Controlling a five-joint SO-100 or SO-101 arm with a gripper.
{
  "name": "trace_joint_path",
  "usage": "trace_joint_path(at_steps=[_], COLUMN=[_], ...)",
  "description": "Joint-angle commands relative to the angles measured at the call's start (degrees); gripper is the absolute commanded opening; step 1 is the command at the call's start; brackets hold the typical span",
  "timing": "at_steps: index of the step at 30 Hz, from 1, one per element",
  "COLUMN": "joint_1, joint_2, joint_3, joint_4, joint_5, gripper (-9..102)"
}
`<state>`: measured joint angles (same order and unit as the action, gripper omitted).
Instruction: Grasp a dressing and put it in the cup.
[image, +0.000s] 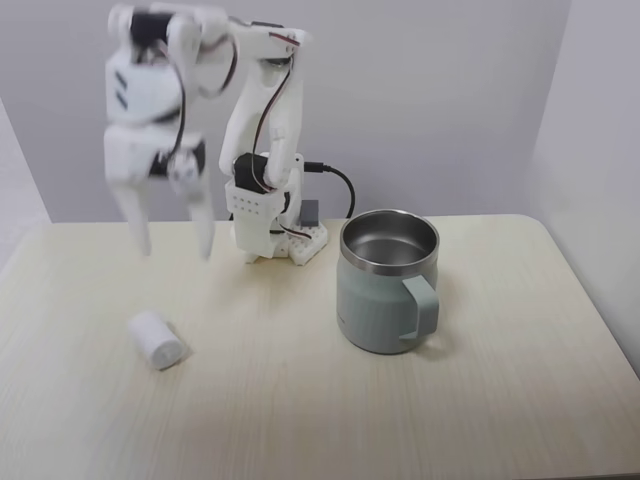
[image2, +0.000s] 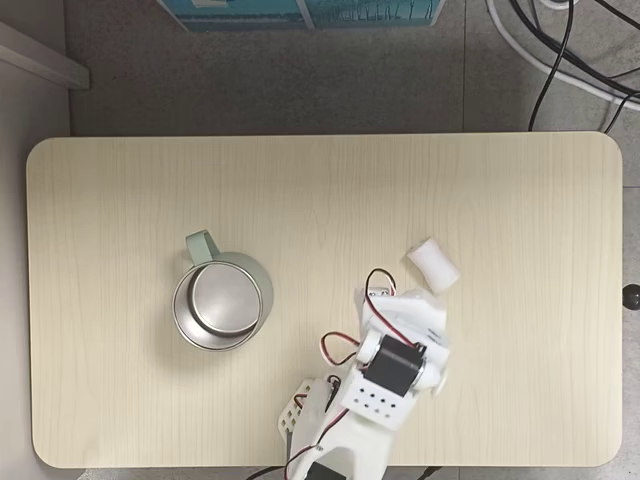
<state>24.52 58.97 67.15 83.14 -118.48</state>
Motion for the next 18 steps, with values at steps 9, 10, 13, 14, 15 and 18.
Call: trace_joint_path(at_steps=[9, 10, 13, 14, 15, 18], joint_1=[5.71, 5.98, 6.33, 6.42, 6.42, 6.24], joint_2=[8.35, 10.02, 13.80, 14.68, 15.21, 16.00], joint_3=[-14.06, -13.97, -14.50, -15.12, -15.91, -18.11], joint_4=[-25.93, -27.25, -30.15, -31.20, -32.26, -34.01], joint_5=[-5.71, -5.71, -5.71, -5.71, -5.71, -5.71], gripper=[24, 24, 23, 23, 23, 23])
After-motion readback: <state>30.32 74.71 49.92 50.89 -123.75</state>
